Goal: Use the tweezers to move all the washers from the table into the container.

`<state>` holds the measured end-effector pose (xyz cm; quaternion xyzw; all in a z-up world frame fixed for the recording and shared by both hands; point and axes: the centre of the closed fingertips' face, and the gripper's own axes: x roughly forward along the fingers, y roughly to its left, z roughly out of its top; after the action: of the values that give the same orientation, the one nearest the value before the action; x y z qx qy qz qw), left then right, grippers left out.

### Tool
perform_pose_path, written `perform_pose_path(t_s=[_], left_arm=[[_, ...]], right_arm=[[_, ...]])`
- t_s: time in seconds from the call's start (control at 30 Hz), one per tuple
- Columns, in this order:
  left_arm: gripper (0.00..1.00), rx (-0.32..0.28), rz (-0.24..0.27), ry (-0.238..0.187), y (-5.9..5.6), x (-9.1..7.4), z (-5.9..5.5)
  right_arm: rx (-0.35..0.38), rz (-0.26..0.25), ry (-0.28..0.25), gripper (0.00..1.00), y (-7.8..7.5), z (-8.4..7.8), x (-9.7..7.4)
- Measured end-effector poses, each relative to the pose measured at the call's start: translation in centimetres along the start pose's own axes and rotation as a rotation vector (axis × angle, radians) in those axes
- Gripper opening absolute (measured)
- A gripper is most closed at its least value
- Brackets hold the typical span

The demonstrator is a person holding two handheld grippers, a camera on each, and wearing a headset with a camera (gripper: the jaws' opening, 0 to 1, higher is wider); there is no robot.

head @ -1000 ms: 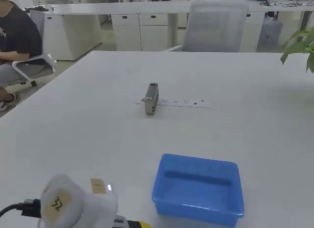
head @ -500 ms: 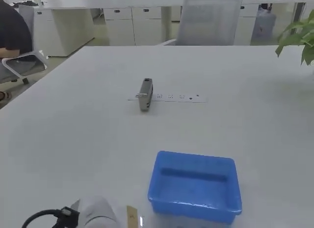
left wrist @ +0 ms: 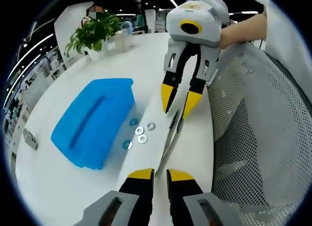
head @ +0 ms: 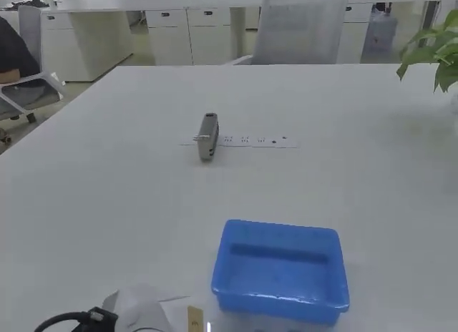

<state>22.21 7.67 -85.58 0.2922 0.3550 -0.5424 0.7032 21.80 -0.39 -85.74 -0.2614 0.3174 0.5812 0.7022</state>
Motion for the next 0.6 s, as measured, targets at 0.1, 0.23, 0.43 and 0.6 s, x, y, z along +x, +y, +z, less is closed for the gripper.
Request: perform_pose_path(t_s=[0.1, 0.23, 0.43, 0.6], left_arm=[[0.02, 0.020, -0.006, 0.016, 0.0, 0.3, -0.2], [0.00, 0.043, -0.030, 0.029, -0.4, 0.4, -0.3], [0.00, 0.044, -0.068, -0.003, -1.2, -1.3, 1.3], [0.00, 0.077, -0.050, -0.045, -1.2, -3.5, 3.6]], right_arm=[[0.001, 0.002, -0.001, 0.13, 0.0, 0.0, 0.0], [-0.004, 0.007, 0.002, 0.13, 0.1, -0.1, 0.2], [-0.016, 0.006, -0.009, 0.13, 0.2, 0.2, 0.3], [-0.029, 0.007, -0.023, 0.12, 0.2, 0.6, 0.2]])
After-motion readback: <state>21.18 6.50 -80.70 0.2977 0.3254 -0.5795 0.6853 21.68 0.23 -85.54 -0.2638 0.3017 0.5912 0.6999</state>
